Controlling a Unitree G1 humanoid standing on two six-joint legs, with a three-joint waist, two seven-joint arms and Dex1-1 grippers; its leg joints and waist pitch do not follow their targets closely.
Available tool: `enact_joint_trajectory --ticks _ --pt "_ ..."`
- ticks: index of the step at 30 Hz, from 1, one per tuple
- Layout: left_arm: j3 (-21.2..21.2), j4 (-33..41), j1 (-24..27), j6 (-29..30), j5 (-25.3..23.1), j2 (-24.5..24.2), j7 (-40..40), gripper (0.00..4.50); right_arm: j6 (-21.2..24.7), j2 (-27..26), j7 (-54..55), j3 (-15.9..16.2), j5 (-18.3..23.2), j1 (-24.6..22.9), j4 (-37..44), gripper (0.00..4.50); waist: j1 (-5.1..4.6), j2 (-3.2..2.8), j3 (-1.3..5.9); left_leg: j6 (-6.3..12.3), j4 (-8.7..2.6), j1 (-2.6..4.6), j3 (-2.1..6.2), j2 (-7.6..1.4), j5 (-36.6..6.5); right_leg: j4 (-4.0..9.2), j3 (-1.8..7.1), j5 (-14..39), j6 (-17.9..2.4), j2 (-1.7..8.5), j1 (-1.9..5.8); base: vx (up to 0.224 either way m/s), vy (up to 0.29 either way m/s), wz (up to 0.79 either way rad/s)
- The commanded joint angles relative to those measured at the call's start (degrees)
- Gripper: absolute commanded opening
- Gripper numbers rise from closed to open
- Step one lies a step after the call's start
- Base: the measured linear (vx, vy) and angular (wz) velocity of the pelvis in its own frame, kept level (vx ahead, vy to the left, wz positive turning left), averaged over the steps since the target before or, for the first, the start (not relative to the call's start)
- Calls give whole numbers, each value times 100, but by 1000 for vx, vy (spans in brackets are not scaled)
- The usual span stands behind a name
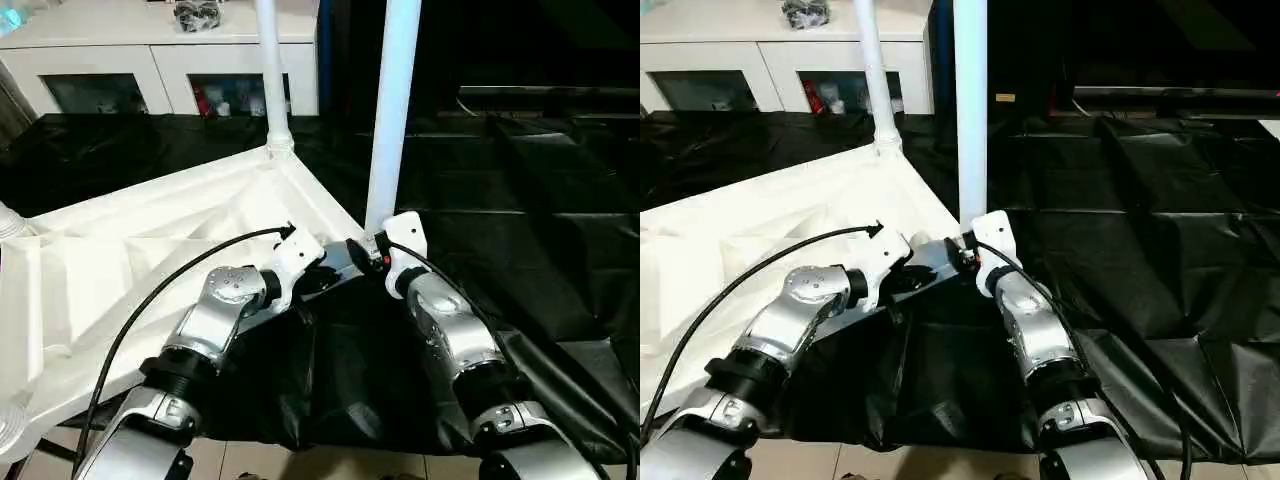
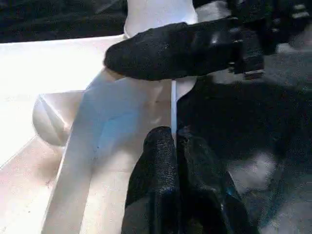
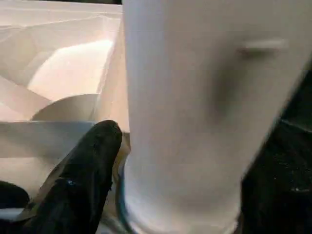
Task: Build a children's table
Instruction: Rotate leg to tighten
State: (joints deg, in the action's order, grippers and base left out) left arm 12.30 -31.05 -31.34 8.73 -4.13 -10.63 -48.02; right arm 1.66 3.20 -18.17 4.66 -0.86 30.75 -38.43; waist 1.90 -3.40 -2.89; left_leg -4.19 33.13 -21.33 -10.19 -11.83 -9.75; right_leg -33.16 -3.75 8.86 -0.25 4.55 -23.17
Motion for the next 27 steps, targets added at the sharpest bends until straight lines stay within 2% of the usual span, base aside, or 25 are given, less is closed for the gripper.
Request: enact_joint_trajectory --ticks 1,3,4,6,7,8,9,10,11,12,14,15,16,17,18,19,21,22,23,25,27 --pt "97 376 14 -340 309 36 -395 0 -13 47 -455 261 -18 -121 124 361 8 51 415 355 -338 51 6 -82 -1246 318 189 1146 -1350 288 318 0 0 0" --pt "72 410 38 -333 365 -14 -496 0 -19 127 -719 273 59 -150 227 361 20 32 407 351 -338 73 -3 -86 -1319 329 198 1225 -1338 290 295 0 0 0" --pt "57 434 60 -333 415 -97 -645 0 -101 236 -1127 325 148 -195 381 361 23 -5 403 327 -345 72 4 -85 -1367 330 194 1290 -1318 288 300 0 0 0" --pt "79 438 74 -381 446 -223 -873 0 -136 420 -1763 431 291 -280 637 361 19 72 406 351 -343 62 1 -89 -1401 332 193 1280 -1304 280 316 0 0 0" --pt "82 421 74 -410 456 -274 -962 0 -136 510 -2039 480 365 -318 742 361 31 83 403 391 -342 63 -1 -90 -1400 335 194 1305 -1299 280 314 0 0 0" --pt "89 404 69 -444 469 -346 -1080 0 -120 649 -2394 535 480 -383 889 361 34 69 399 405 -337 62 -2 -96 -1373 326 199 1315 -1311 284 302 0 0 0" --pt "88 403 66 -447 477 -370 -1122 0 -107 693 -2503 551 520 -400 933 361 28 106 394 417 -340 55 -6 -93 -1360 340 198 1363 -1294 286 308 0 0 0" --pt "91 390 49 -469 507 -436 -1268 0 -85 805 -2760 592 602 -449 1040 361 49 86 399 421 -333 65 -5 -97 -1336 334 200 1429 -1287 294 304 0 0 0" --pt "91 381 35 -482 528 -480 -1369 0 -68 875 -2919 617 652 -478 1107 361 52 114 406 444 -329 57 -2 -98 -1262 323 197 1414 -1292 293 318 0 0 0" --pt "102 338 2 -507 546 -556 -1553 0 -11 999 -3196 677 709 -544 1235 361 54 113 400 465 -327 56 -8 -108 -1207 320 202 1355 -1302 287 301 0 0 0" --pt "104 334 -1 -509 546 -562 -1566 0 -6 1009 -3219 683 713 -549 1245 361 62 111 404 479 -322 51 -11 -107 -1153 305 202 1287 -1325 287 299 0 0 0" --pt "119 291 -26 -552 545 -605 -1654 0 0 1078 -3384 725 729 -596 1319 361 55 147 404 486 -321 46 -14 -103 -1137 306 200 1285 -1332 285 302 0 0 0" --pt "163 183 -112 -559 576 -707 -1916 0 -9 1306 -3841 878 760 -748 1534 361 82 142 406 517 -312 48 -14 -105 -1087 300 199 1282 -1320 285 308 0 0 0" --pt "176 160 -130 -566 581 -727 -1966 0 27 1347 -3939 899 779 -776 1576 361 94 154 402 533 -313 45 -15 -105 -1078 301 199 1291 -1304 281 308 0 0 0" --pt "196 131 -153 -585 590 -753 -2048 0 68 1407 -4069 932 804 -821 1638 361 108 141 404 546 -316 55 -14 -113 -1092 305 201 1326 -1302 290 296 0 0 0" --pt "196 69 -194 -604 590 -761 -2101 0 117 1476 -4235 963 826 -864 1688 336 119 179 402 547 -313 56 -23 -116 -1109 313 202 1356 -1296 291 292 0 0 0" --pt "179 -62 -285 -642 590 -767 -2161 0 181 1608 -4514 1053 851 -928 1763 327 165 167 392 520 -324 67 -14 -122 -1171 319 200 1490 -1265 295 279 0 0 0" --pt "184 -95 -317 -655 590 -780 -2197 0 187 1641 -4568 1079 845 -931 1765 327 183 139 385 467 -330 84 -13 -126 -1262 337 203 1607 -1252 300 263 0 0 0" --pt "191 -110 -334 -666 593 -793 -2229 0 196 1657 -4594 1087 839 -932 1774 320 187 158 379 408 -336 100 -16 -126 -1373 352 206 1718 -1231 294 253 0 0 0" --pt "219 -149 -356 -700 573 -828 -2282 0 193 1669 -4617 1082 805 -904 1743 284 192 151 373 327 -354 90 2 -121 -1501 359 203 1883 -1185 308 263 0 0 0" --pt "229 -159 -349 -723 572 -850 -2315 0 194 1675 -4618 1086 790 -892 1735 284 191 164 378 308 -353 84 6 -120 -1505 363 202 1909 -1155 312 269 0 0 0"
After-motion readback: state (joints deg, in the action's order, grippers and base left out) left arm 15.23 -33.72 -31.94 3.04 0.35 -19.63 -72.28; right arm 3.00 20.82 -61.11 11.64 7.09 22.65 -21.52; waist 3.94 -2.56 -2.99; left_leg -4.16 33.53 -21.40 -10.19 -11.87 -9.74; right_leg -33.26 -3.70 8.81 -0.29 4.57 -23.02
